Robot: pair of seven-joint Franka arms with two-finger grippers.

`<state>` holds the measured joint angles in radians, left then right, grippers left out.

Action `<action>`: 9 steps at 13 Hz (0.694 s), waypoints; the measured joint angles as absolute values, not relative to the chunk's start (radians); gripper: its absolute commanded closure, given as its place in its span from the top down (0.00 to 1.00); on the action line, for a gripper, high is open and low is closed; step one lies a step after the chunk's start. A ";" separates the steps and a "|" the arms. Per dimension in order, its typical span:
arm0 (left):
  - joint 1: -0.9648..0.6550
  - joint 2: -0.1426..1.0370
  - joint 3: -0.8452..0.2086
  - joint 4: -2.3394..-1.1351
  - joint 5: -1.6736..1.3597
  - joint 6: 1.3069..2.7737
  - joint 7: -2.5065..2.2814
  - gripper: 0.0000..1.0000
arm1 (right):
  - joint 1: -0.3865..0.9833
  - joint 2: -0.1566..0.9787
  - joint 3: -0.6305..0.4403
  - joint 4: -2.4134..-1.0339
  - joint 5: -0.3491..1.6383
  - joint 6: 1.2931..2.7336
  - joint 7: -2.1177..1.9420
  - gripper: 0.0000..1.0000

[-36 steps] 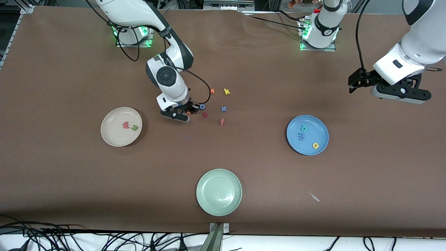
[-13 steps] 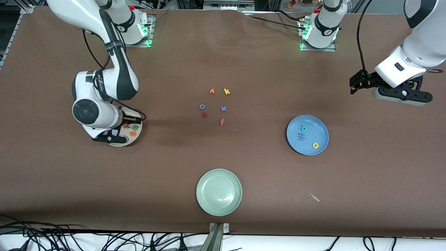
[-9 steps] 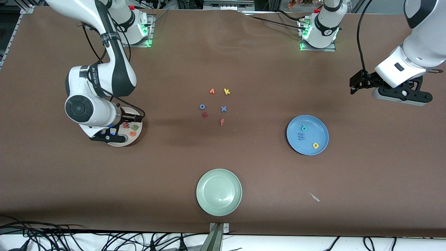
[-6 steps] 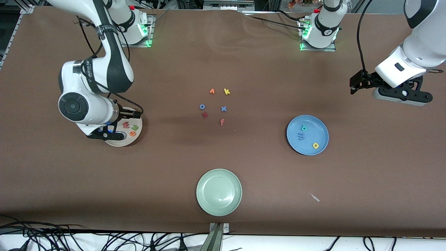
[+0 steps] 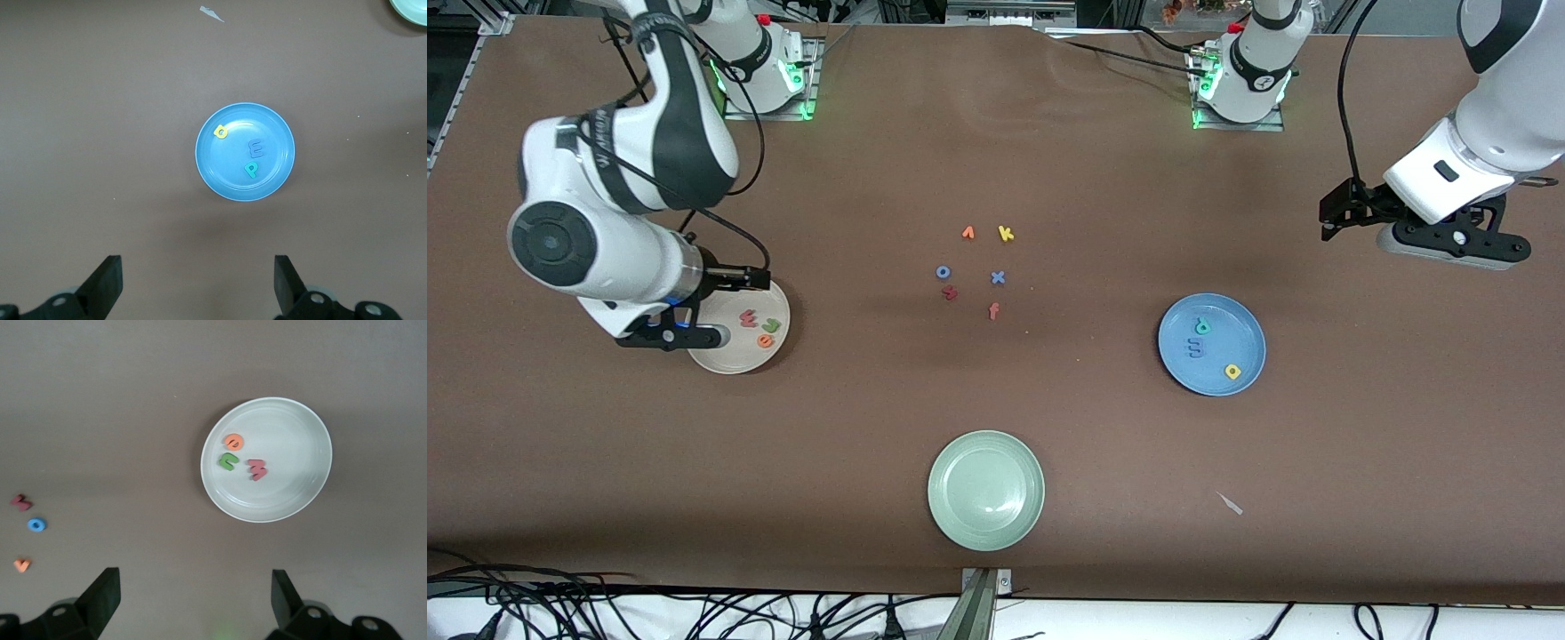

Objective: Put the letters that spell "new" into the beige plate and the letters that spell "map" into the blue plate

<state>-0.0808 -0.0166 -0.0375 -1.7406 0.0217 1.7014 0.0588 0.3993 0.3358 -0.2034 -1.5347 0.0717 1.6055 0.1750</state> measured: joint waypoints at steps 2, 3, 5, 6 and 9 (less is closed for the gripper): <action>-0.081 -0.017 -0.037 -1.740 0.022 1.701 0.059 1.00 | 0.261 0.276 -0.077 -1.535 0.027 1.592 0.164 1.00; -0.081 -0.016 -0.037 -1.740 0.022 1.701 0.059 1.00 | 0.222 0.245 -0.052 -1.535 0.019 1.587 0.156 1.00; -0.081 -0.016 -0.037 -1.739 0.022 1.701 0.059 1.00 | 0.168 0.187 -0.032 -1.536 0.014 1.574 0.108 1.00; -0.081 -0.016 -0.037 -1.739 0.022 1.700 0.059 1.00 | 0.149 0.162 -0.029 -1.537 0.014 1.565 0.073 1.00; -0.081 -0.016 -0.037 -1.738 0.022 1.698 0.059 1.00 | 0.106 0.114 -0.026 -1.539 0.012 1.559 0.011 1.00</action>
<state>-0.0807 -0.0162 -0.0373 -1.7378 0.0217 1.6983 0.0588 0.1058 0.1141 -0.0261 -1.5386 0.0124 1.5591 0.0108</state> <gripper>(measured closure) 0.000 0.000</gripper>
